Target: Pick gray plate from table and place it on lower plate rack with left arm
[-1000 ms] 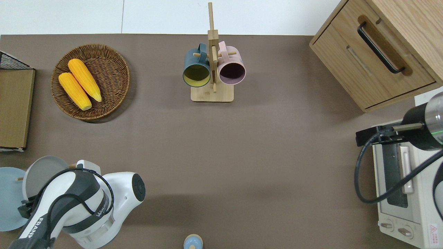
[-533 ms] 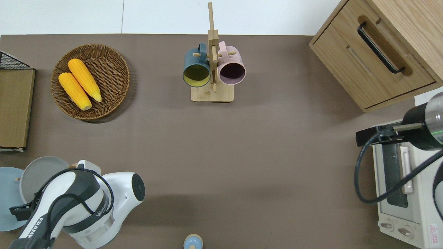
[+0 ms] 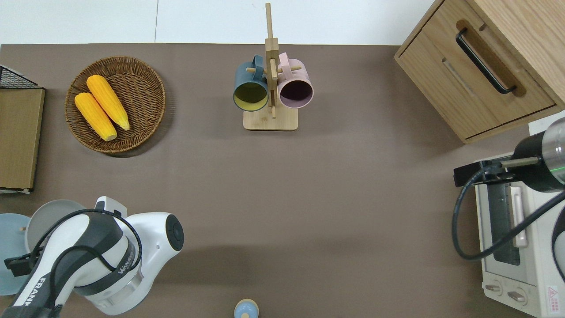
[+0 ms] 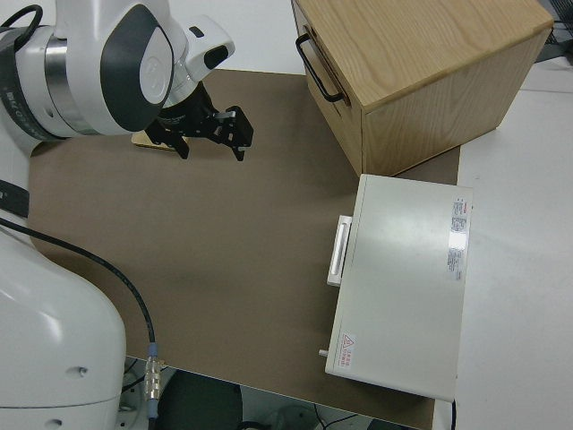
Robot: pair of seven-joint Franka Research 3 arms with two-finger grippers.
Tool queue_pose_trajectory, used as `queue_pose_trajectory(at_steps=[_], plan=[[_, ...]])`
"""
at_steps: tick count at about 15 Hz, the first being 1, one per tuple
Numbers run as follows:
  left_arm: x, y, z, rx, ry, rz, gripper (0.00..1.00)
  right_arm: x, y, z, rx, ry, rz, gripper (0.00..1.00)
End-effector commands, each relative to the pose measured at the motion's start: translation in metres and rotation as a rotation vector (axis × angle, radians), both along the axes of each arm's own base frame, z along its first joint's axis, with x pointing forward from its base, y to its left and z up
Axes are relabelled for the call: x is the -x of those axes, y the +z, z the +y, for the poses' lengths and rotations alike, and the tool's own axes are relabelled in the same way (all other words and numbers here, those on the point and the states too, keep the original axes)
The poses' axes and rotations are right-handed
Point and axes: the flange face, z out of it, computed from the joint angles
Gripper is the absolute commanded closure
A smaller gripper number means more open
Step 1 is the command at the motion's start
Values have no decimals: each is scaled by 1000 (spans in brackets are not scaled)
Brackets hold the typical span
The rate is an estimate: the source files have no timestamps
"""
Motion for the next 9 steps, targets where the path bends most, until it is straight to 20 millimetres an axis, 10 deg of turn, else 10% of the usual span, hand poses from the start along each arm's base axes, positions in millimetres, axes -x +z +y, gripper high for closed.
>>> queue_pose_trajectory(at_steps=[1,9], plan=[[-28,54,-15,90,13,18,7,3,3,1,-6,2,7,13],[-59,193,-44,512,3,170,7,2,3,0,-6,-2,7,13]])
